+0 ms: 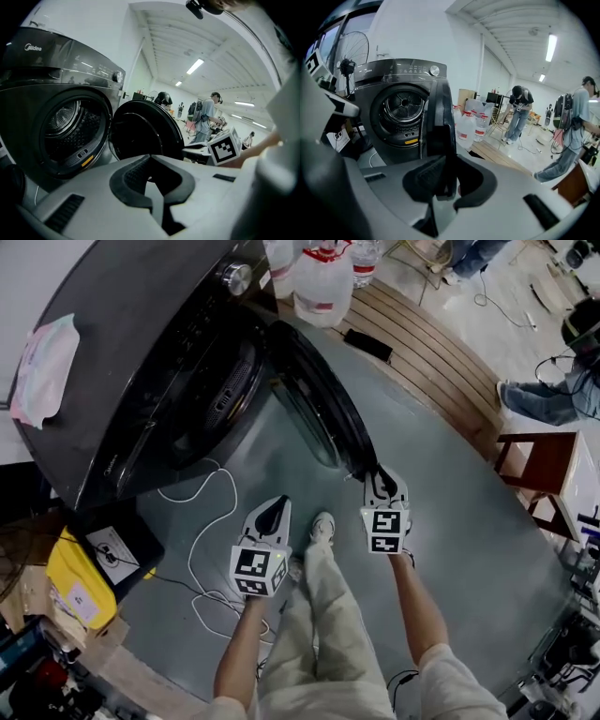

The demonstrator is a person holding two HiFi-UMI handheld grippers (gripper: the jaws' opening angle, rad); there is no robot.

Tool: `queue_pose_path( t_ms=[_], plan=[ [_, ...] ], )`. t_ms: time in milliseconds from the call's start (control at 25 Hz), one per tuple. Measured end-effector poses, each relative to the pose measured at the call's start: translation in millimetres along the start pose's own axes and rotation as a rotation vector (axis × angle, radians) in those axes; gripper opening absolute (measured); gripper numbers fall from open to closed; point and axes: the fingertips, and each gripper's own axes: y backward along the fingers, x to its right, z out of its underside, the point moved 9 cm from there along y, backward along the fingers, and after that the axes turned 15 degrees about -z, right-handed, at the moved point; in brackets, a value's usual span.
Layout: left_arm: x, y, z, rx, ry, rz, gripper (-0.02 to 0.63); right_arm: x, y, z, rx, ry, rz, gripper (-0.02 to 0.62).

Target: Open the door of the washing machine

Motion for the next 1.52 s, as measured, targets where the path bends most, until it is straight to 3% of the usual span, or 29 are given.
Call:
queue_pose_path(
  t_ms=[840,1320,1520],
  plan=[
    [46,-95,-44,-0.025,-0.081,0.117,0.008,132,-15,-18,0.014,0.01,0.15,0.089],
    [52,-112,-53,-0.032,-0.1,0.13,0.008,153,-19,-25,0.013,-0.013,0.17,0.095],
    [50,-107,-54,-0.027,-0.107,0.123,0.008,154,-14,-20,0.011,-0.07,0.17,0.137]
  ],
)
